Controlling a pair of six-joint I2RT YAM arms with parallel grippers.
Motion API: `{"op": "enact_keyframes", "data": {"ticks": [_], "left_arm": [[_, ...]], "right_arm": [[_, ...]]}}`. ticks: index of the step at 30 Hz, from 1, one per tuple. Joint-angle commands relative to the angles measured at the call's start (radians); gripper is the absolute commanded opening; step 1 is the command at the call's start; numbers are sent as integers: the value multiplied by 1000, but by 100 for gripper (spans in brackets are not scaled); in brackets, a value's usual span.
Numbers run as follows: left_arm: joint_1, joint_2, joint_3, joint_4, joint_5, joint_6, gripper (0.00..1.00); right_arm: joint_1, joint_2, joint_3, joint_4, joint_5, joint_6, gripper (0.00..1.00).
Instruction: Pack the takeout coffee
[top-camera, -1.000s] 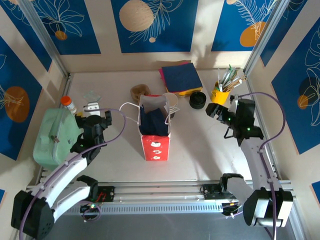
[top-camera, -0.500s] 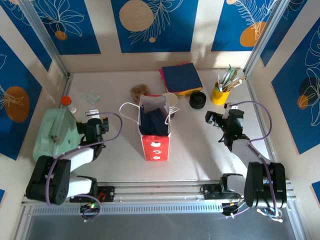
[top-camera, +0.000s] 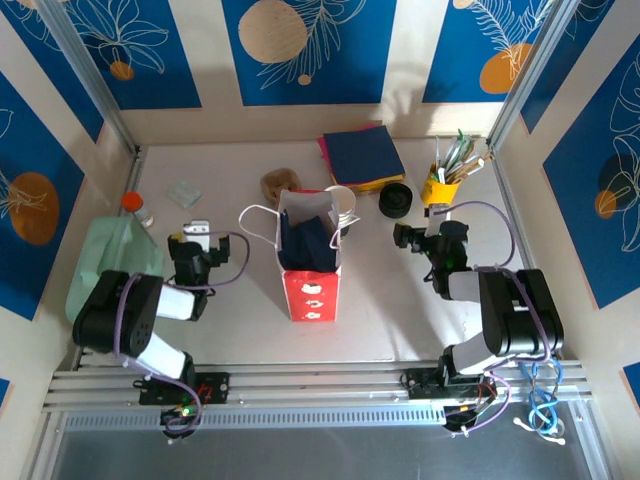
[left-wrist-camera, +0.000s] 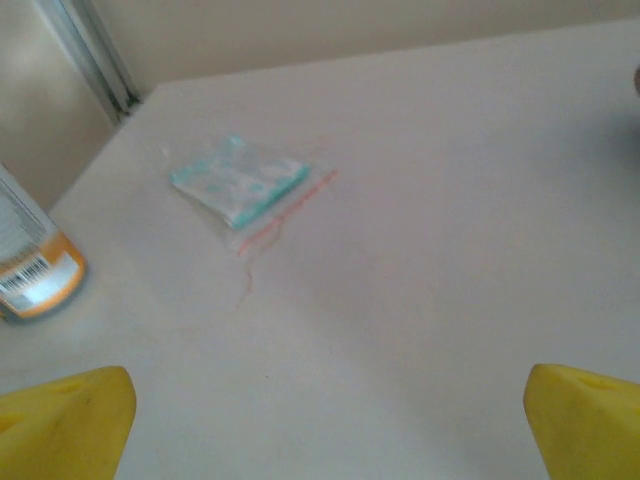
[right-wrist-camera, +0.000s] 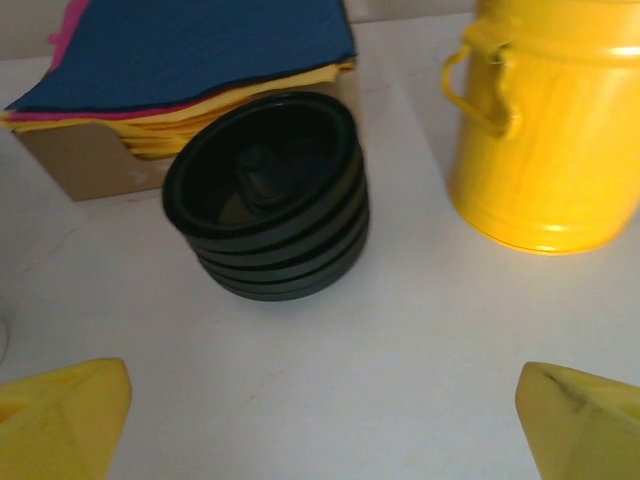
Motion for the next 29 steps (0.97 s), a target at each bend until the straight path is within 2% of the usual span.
{"op": "enact_keyframes", "data": {"ticks": [1,3,4,6,29], "left_arm": [[17,9,-20,144,52,2,99],[19,16,17,92,48,7,99],[20,5,45,15,41,-1,99],[21,8,104,-84,37,-1,99],[31,4,98,-81,51,-9,99]], "right_arm": [[3,13,-11,83,2,-46,99],[-26,24,19,42,-14,-15,99],[-45,16,26,14,-49,1,99],[-37,20,24,26,-30,-5,99],[-37,17,20,30,-29,-5,99]]}}
